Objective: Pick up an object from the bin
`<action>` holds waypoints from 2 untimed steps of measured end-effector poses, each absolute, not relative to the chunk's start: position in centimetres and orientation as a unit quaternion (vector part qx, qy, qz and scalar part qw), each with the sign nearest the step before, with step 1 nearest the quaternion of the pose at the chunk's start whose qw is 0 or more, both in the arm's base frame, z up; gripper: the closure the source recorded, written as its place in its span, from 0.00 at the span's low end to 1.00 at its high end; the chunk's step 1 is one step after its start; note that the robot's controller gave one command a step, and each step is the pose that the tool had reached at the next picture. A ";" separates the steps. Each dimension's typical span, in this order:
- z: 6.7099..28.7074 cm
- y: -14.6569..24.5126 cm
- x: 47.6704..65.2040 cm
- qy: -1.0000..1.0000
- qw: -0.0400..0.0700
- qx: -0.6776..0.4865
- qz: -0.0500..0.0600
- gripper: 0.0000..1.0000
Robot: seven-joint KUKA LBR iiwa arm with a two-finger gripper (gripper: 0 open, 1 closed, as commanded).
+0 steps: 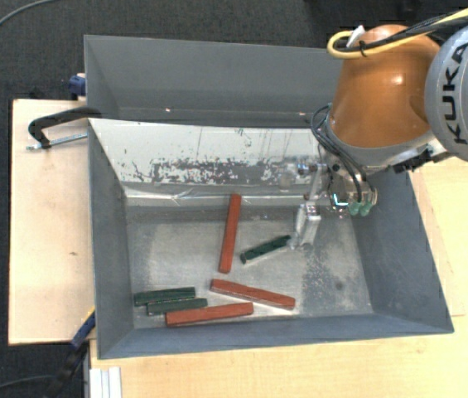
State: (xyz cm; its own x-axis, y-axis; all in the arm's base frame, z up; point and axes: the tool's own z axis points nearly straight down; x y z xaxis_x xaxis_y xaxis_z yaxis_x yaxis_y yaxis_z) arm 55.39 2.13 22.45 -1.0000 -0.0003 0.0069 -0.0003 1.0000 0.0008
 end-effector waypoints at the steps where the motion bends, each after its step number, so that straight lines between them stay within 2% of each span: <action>1: 6.6 1.6 55.1 -0.997 0.004 0.081 0.000 0.00; 2: 7.1 1.7 55.3 -0.997 0.000 0.080 -0.001 1.00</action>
Offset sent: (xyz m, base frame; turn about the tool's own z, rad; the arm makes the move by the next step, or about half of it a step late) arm -0.0013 -0.0057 -0.1545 -0.1609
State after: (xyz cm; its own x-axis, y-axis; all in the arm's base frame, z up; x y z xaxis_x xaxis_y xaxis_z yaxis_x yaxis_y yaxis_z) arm 55.34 1.65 7.08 -0.9872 -0.1596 -0.0009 -0.1596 0.9872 0.0011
